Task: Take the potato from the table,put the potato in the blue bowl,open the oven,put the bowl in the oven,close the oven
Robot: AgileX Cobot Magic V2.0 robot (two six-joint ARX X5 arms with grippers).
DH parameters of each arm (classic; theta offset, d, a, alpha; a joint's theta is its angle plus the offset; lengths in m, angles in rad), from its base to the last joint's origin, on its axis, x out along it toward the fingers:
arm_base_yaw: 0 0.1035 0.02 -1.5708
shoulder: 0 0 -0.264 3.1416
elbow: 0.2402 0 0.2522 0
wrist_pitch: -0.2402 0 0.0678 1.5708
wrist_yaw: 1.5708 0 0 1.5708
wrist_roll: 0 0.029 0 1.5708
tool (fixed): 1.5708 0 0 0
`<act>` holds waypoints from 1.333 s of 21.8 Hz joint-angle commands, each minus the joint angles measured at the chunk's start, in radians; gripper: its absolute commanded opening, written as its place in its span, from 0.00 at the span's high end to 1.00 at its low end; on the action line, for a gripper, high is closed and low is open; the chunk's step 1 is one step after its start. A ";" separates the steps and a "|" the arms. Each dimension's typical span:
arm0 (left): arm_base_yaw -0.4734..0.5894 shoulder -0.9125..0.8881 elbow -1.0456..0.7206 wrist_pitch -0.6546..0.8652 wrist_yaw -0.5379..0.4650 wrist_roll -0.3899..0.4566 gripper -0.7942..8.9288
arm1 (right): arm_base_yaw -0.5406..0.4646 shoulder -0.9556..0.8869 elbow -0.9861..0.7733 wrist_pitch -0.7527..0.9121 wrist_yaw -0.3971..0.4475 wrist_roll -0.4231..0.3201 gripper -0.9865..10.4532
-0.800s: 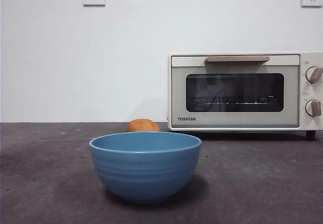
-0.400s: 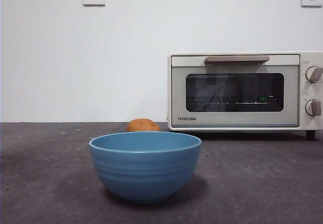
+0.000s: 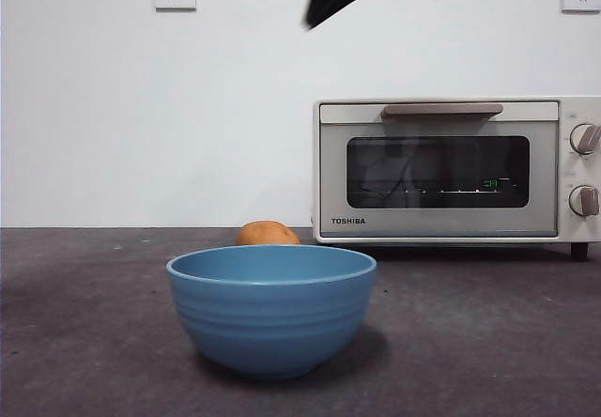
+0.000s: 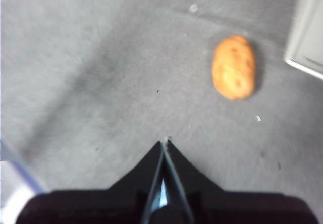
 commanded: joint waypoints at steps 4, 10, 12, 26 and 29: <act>-0.002 0.003 0.005 0.002 0.007 0.019 0.92 | 0.045 0.307 0.346 -0.134 0.123 -0.068 0.75; -0.002 0.046 0.005 0.001 0.008 0.027 0.92 | 0.043 0.550 0.550 -0.164 0.130 -0.099 0.30; -0.002 0.065 0.005 0.000 0.008 0.042 0.92 | 0.044 0.590 0.551 -0.154 0.192 -0.113 0.30; -0.002 0.102 0.005 -0.052 0.007 0.091 0.92 | 0.034 0.777 0.551 0.005 0.320 -0.114 0.31; -0.002 0.103 0.005 -0.056 0.007 0.096 0.92 | 0.027 0.811 0.551 0.003 0.325 -0.092 0.31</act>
